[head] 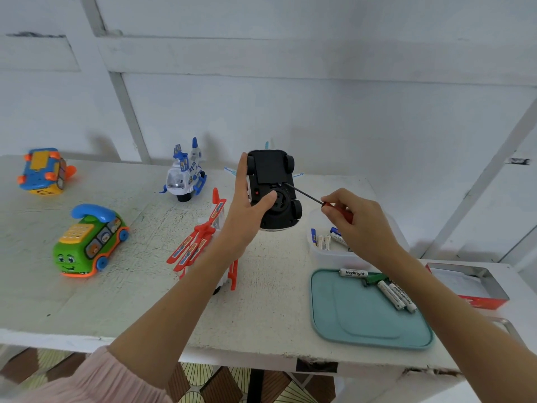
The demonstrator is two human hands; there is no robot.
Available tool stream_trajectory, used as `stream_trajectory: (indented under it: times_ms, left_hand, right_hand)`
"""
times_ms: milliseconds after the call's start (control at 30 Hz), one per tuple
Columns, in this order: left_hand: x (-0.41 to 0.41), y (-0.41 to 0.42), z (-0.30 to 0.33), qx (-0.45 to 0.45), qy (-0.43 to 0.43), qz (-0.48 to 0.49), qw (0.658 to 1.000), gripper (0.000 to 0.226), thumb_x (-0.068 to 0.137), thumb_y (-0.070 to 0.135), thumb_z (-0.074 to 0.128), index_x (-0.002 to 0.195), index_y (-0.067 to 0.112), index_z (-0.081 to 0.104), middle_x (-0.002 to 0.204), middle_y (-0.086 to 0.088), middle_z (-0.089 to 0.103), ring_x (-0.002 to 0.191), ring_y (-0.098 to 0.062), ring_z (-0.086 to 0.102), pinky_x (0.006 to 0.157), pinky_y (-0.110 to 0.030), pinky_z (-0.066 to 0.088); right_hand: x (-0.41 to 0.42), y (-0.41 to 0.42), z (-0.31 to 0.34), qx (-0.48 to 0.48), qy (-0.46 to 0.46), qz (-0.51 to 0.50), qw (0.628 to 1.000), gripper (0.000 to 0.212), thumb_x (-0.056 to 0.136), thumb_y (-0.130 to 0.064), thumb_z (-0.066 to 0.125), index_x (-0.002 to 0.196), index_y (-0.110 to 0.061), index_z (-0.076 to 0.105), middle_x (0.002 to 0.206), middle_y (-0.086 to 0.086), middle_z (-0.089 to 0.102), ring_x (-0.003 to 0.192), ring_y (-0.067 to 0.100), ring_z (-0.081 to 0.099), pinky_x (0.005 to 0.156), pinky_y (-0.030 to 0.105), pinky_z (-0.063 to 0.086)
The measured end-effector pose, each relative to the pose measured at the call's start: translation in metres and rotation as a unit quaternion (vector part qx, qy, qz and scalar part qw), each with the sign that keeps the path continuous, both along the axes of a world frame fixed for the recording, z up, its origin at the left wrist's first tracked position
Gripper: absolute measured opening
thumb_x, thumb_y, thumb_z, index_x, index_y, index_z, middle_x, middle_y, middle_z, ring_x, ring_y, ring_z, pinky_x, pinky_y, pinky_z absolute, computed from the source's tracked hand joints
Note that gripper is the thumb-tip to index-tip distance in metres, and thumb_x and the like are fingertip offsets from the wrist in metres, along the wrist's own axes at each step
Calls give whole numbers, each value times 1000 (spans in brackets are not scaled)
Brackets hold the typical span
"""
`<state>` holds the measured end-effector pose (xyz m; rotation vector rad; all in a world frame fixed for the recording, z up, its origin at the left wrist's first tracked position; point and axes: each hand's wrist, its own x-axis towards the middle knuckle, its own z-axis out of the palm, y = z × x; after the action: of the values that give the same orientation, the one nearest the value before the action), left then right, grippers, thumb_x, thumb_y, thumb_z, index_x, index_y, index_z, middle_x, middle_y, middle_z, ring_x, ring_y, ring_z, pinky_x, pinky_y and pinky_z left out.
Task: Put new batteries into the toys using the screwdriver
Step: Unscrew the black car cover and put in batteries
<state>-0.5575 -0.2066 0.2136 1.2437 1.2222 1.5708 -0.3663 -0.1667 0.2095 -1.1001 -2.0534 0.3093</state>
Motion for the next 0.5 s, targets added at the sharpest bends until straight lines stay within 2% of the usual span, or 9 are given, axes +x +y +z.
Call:
stream_trajectory:
  times_ms: [133,233,333,500]
  left_hand:
    - [0,-3,-3,-24,-6,4,1000,77,95,3,50,147,41,8,147,-8,39,117,-20,55,79,-14,52]
    - [-2,-4,-4,-52,1,1,999,77,95,7,52,147,42,7,146,-8,40,122,-23,53,91,-27,50]
    - [-5,-5,-4,-84,-19,-12,996,76,94,6,53,147,43,12,141,-9,48,117,-25,57,100,-42,47]
    - [-7,-10,0,-117,0,-40,992,67,94,6,53,138,46,23,127,-8,59,107,-24,63,97,-42,49]
  right_hand:
    - [-2,1,-4,-9,8,15,1000,11,90,-20,58,99,-15,63,66,-11,55,57,6,48,63,32,46]
    - [-3,2,-4,-44,-6,43,998,19,89,-22,59,108,-17,58,70,-11,56,66,14,56,69,34,49]
    - [-2,2,-4,-84,-16,73,994,33,88,-19,61,120,-18,52,73,-5,59,70,18,57,73,34,49]
    - [-1,3,-1,-116,-54,126,984,46,91,-11,54,132,-28,44,79,-9,54,55,4,48,62,18,42]
